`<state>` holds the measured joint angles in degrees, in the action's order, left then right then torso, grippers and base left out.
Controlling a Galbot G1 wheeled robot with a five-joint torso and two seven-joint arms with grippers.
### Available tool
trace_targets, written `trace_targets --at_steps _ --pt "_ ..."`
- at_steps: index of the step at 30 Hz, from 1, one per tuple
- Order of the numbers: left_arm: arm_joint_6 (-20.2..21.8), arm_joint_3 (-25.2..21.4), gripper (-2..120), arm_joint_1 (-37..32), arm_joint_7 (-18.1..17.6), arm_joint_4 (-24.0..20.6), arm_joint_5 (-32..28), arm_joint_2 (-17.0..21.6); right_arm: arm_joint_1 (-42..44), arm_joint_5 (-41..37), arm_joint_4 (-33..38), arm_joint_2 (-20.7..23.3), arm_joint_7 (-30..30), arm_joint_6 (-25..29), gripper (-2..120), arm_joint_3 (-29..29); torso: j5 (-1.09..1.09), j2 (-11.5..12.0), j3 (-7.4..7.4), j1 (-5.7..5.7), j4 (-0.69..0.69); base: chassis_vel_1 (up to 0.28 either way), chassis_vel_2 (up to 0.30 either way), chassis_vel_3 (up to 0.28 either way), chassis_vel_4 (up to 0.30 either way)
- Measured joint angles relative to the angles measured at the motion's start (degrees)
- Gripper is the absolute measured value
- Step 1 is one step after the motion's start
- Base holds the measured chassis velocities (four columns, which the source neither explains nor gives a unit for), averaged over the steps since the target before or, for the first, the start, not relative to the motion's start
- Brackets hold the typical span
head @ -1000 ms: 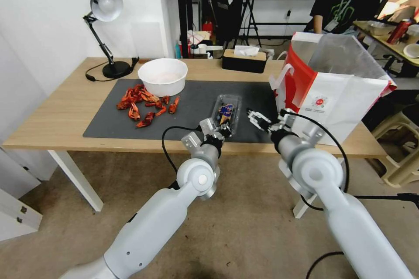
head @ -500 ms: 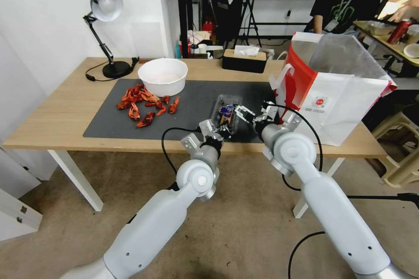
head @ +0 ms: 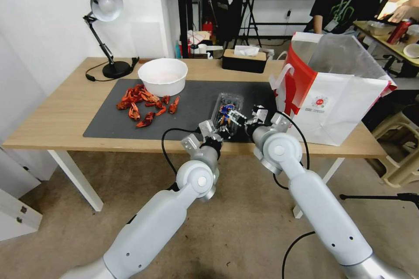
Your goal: Close the takeout container lid, then place the container into the takeout bag.
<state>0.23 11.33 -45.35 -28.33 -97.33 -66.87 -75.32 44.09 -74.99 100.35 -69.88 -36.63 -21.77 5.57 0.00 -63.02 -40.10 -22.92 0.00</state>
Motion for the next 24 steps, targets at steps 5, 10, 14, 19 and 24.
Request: trace_targets --at_steps 5,10,14,19,24 --pt "0.0 0.1 0 0.2 0.0 0.0 0.0 0.1 -0.1 0.6 -0.7 -0.5 0.3 0.0 59 -0.2 0.01 0.0 0.00 0.00 0.00 0.000 0.000 0.000 0.000" --pt "0.0 0.1 0 0.3 -0.1 -0.1 -0.1 0.2 -0.3 0.7 -1.2 -1.0 0.4 -0.3 39 -0.4 0.00 0.0 0.00 0.00 0.00 0.000 0.000 0.000 0.000" --pt "-0.1 0.1 0 0.3 -0.1 -0.1 -0.1 0.4 -0.4 1.1 -1.8 -1.5 0.6 -0.4 26 -0.4 0.00 0.0 0.00 0.00 0.00 0.000 0.000 0.000 0.000" --pt "-0.1 0.1 0 0.5 -0.1 -0.2 0.1 0.7 -0.5 1.6 -2.0 -1.6 0.9 -0.3 8 -0.3 0.00 0.0 0.00 0.01 -0.01 0.000 0.000 0.000 0.000" --pt "-0.6 0.0 0 0.5 0.3 -0.4 2.1 1.0 -0.5 2.0 -2.0 -1.6 1.0 -0.3 0 -0.3 0.00 0.0 0.00 0.00 0.00 0.000 0.000 0.000 0.000"
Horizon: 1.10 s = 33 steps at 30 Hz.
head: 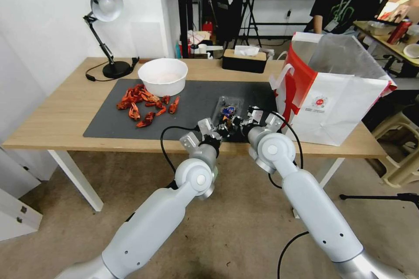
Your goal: Close the takeout container lid, then place the container into the takeout bag.
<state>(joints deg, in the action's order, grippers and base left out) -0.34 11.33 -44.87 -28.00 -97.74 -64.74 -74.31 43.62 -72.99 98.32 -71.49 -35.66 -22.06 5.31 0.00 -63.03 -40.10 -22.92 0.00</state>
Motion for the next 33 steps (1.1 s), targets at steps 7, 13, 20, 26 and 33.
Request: trace_targets --at_steps 7,13,20,26,33 --pt "-2.4 -0.9 9 -2.8 4.4 -2.2 13.3 3.0 0.1 0.6 0.0 0.3 0.1 0.0 0 0.1 -0.01 0.0 0.00 0.00 0.00 0.000 0.000 0.000 0.000" --pt "-3.7 -3.8 27 -6.5 7.3 -4.5 23.0 5.6 0.3 0.9 0.0 0.4 0.3 0.1 0 0.2 -0.01 0.0 0.00 0.00 0.00 0.000 0.000 0.000 0.000" --pt "-5.7 -11.2 56 -14.5 11.7 -7.6 36.1 8.2 0.5 1.7 -0.1 0.3 0.6 0.3 0 0.1 -0.01 0.0 0.00 0.01 0.01 0.000 0.000 0.000 0.000" --pt "-6.2 -17.6 78 -22.3 12.8 -11.1 42.2 9.7 0.5 2.2 -0.2 0.2 0.9 0.3 0 0.0 -0.01 0.0 0.00 0.00 0.00 0.000 0.000 0.000 0.000" --pt "-7.0 -23.4 99 -29.4 11.8 -14.0 44.4 10.5 0.6 2.4 -0.3 0.4 1.2 0.4 0 0.0 0.01 0.0 0.00 0.00 0.00 0.000 0.000 0.000 0.000"
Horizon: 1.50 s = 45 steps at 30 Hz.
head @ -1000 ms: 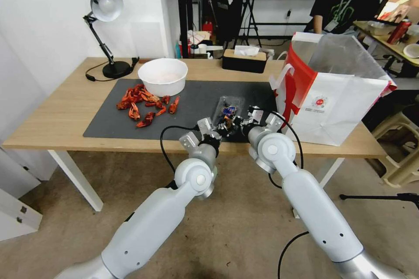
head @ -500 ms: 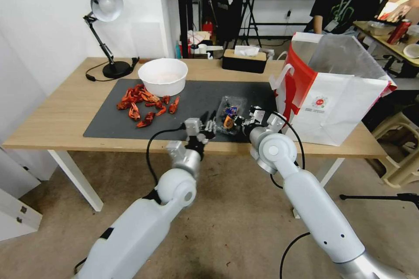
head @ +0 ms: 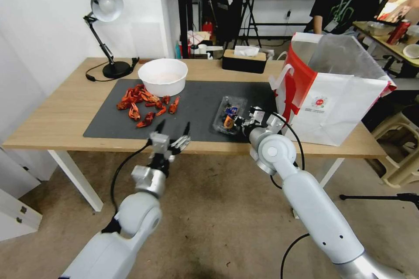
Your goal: Close the takeout container lid, then place the container into the takeout bag.
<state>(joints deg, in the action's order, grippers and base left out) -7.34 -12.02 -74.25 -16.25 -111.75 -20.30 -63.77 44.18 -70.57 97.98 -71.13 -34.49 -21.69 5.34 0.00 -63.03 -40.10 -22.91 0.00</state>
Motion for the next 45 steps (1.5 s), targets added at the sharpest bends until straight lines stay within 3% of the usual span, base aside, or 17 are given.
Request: trace_targets --at_steps 6,20,35,45 --pt "-3.0 -3.7 100 -4.5 -0.1 -0.8 1.9 0.7 0.9 0.2 0.6 0.4 0.1 0.0 0 0.7 0.00 0.0 0.00 0.00 -0.01 0.000 0.000 0.000 0.000" --pt "-9.8 -5.9 100 -10.3 0.0 1.5 2.0 0.3 1.6 0.5 1.0 0.7 0.1 0.0 0 1.3 -0.01 0.0 0.00 0.00 0.01 0.000 0.000 0.000 0.000" --pt "-8.2 -6.6 100 -11.4 0.2 1.3 0.5 2.0 1.0 -0.9 3.0 0.6 0.2 0.8 0 1.3 0.00 0.0 -0.01 -0.02 0.00 0.000 0.000 0.000 0.000" --pt "-7.7 -7.9 100 -12.4 0.0 0.6 0.2 2.8 -1.7 -5.2 12.3 2.1 -0.3 0.7 0 4.0 0.00 0.0 -0.01 -0.01 0.00 0.000 0.000 0.000 0.000"
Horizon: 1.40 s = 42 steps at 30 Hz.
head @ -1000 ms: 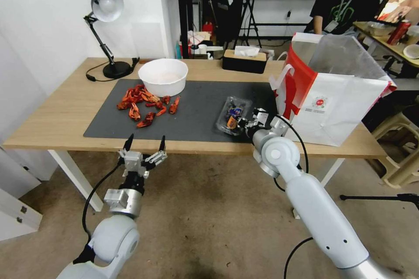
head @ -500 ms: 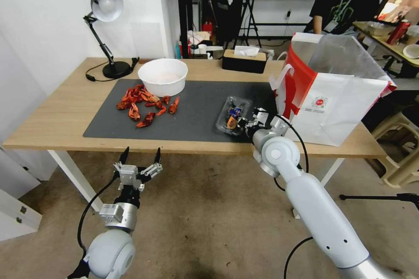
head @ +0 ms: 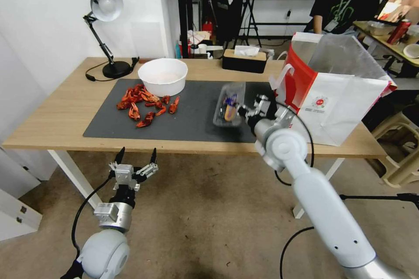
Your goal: Close the takeout container lid, then place the container into the takeout bag.
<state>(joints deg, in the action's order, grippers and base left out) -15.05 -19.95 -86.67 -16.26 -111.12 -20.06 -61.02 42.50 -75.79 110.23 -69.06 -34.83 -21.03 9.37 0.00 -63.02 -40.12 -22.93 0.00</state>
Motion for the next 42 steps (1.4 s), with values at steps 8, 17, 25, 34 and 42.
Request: trace_targets --at_steps 8,17,25,34,42 --pt "0.1 -0.5 100 -0.3 0.0 -0.5 -0.3 0.2 -7.8 -4.7 6.8 4.5 -3.1 -1.0 0 6.0 0.00 0.0 0.00 0.00 0.00 0.000 0.000 0.000 0.000" --pt "0.5 -0.3 100 -0.1 -0.1 -1.2 -0.1 -0.3 -15.1 1.1 4.4 14.0 -3.0 -2.9 0 15.3 0.01 0.0 0.01 0.01 0.01 0.000 0.000 0.000 0.000" --pt "0.6 0.4 100 0.5 -0.1 -1.3 0.1 -0.6 -10.6 13.7 1.5 20.2 -0.5 -5.2 0 18.0 0.00 0.0 0.01 0.01 0.02 0.000 0.000 0.000 0.000" --pt "1.2 0.9 100 0.7 0.0 -1.7 0.3 -0.6 -5.2 18.2 1.4 17.8 -0.8 -6.9 22 17.8 0.00 0.0 0.01 0.01 -0.01 0.000 0.000 0.000 0.000" --pt "1.3 0.9 100 0.7 0.0 -1.8 0.3 -0.6 -4.8 17.8 2.3 18.2 -1.3 -7.8 49 19.1 -0.01 0.0 0.01 0.01 0.00 0.000 0.000 0.000 0.000"
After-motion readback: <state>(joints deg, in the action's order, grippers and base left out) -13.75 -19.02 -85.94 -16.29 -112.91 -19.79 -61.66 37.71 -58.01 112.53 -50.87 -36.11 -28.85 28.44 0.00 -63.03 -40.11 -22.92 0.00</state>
